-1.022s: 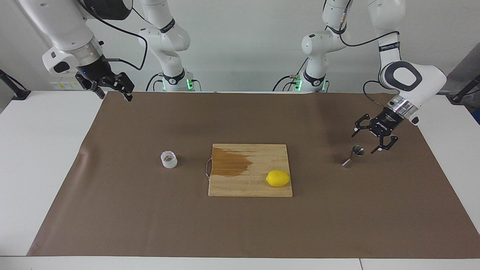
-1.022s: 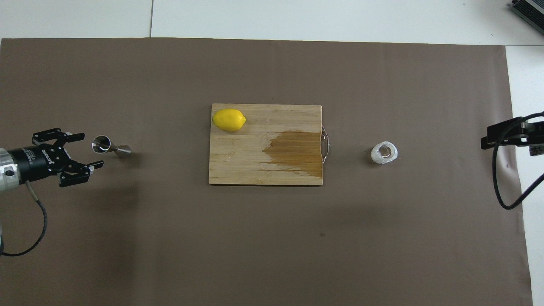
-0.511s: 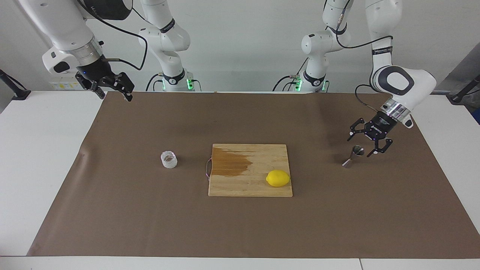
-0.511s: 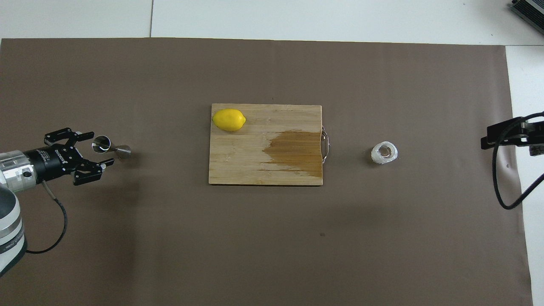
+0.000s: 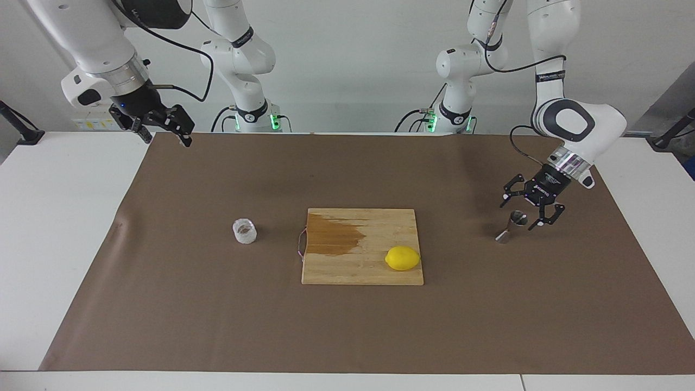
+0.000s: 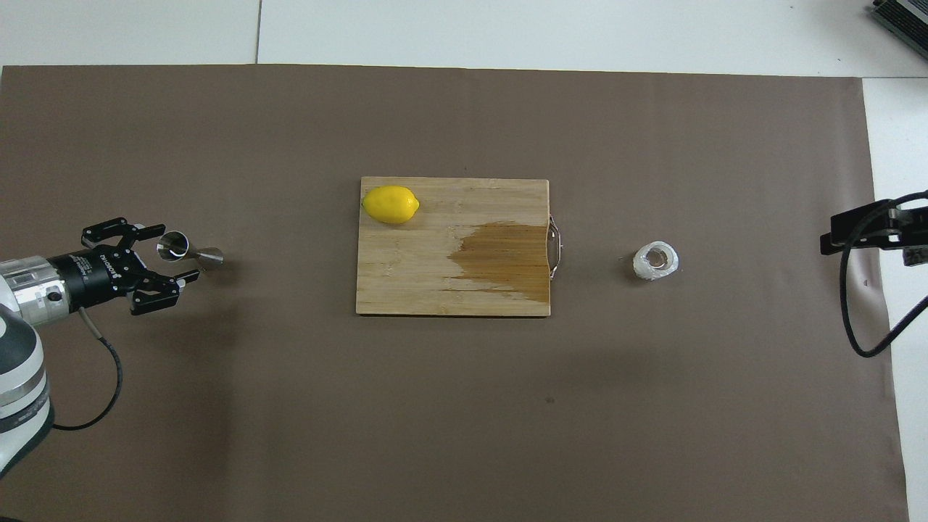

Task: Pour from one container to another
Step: 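Position the open left gripper around the metal cup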

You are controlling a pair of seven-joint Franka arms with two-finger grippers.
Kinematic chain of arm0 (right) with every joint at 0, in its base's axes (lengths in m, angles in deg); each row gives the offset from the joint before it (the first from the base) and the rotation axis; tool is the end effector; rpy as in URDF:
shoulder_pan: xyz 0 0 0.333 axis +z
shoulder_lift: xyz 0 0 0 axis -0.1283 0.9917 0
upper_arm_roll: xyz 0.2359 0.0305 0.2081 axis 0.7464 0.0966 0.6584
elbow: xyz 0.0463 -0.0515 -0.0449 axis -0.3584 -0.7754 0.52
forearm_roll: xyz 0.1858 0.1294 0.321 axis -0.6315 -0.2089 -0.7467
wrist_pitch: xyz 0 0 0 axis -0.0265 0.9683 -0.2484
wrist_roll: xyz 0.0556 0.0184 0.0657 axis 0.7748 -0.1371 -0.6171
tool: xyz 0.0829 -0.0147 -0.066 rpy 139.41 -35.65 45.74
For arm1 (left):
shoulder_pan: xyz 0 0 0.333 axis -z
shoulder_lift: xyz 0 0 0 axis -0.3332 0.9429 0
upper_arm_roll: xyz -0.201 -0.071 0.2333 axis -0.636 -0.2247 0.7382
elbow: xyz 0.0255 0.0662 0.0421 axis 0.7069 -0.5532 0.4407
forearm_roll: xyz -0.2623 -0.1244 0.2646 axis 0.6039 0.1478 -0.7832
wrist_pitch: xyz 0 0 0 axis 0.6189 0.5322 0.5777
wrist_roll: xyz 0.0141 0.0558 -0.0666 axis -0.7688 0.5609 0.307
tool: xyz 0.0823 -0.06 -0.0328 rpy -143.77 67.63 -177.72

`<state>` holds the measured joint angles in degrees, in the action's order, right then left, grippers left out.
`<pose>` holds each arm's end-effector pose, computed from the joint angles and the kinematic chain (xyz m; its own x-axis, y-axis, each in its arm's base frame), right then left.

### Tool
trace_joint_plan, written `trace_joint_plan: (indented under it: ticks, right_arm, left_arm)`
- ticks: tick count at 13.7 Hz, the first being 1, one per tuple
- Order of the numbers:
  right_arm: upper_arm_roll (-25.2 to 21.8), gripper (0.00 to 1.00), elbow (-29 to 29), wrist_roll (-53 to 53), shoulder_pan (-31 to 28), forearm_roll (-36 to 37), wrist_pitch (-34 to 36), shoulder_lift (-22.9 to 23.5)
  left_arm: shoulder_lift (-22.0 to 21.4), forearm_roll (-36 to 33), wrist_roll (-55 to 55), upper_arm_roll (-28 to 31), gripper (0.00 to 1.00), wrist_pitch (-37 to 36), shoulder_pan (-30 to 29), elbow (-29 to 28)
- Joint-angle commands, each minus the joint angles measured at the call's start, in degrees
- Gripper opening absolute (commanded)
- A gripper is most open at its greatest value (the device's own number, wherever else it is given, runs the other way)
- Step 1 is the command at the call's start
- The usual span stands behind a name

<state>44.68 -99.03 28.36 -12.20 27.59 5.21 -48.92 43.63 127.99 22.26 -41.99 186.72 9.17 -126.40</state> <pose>0.5437 -0.0328 0.6300 0.9876 -0.1429 -0.0656 -0.1450 -0.9890 -0.0279 0.5180 0.0714 0.3467 -0.4557 0.5719 -0.6821 0.8038 0.5936 -0.0392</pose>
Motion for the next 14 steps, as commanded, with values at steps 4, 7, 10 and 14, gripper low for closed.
trace_joint_plan:
  ticks: [4, 7, 10, 14]
  right_arm:
    - [0.3, 1.0, 0.2, 0.3, -0.4, 0.1, 0.9, -0.2]
    - [0.3, 1.0, 0.2, 0.3, -0.4, 0.1, 0.9, -0.2]
    - [0.2, 1.0, 0.2, 0.3, -0.4, 0.1, 0.9, -0.2]
    - [0.2, 1.0, 0.2, 0.3, -0.4, 0.1, 0.9, -0.2]
  left_arm:
    - [-0.4, 1.4, -1.7, 0.4, 1.0, 1.2, 0.5, -1.3]
    - [-0.5, 1.4, -1.7, 0.4, 1.0, 1.1, 0.4, -1.3]
    - [-0.4, 1.4, -1.8, 0.4, 0.92, 1.3, 0.4, -1.2]
    - [-0.3, 1.4, -1.7, 0.4, 0.87, 2.6, 0.6, -1.2]
